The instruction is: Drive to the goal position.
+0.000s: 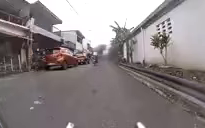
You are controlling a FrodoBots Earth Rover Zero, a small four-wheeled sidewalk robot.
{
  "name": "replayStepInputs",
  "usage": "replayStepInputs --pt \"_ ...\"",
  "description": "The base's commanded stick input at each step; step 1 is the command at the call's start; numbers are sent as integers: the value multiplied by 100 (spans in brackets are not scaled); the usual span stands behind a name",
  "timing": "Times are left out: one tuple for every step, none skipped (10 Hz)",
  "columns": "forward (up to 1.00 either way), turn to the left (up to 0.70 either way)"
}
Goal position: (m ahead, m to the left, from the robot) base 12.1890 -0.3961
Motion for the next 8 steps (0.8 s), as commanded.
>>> replayStepInputs --pt "70 0" --pt "70 0" --pt "70 0" --pt "70 0" --pt "70 -4" --pt "70 -10" --pt "70 -13" --pt "70 -14"
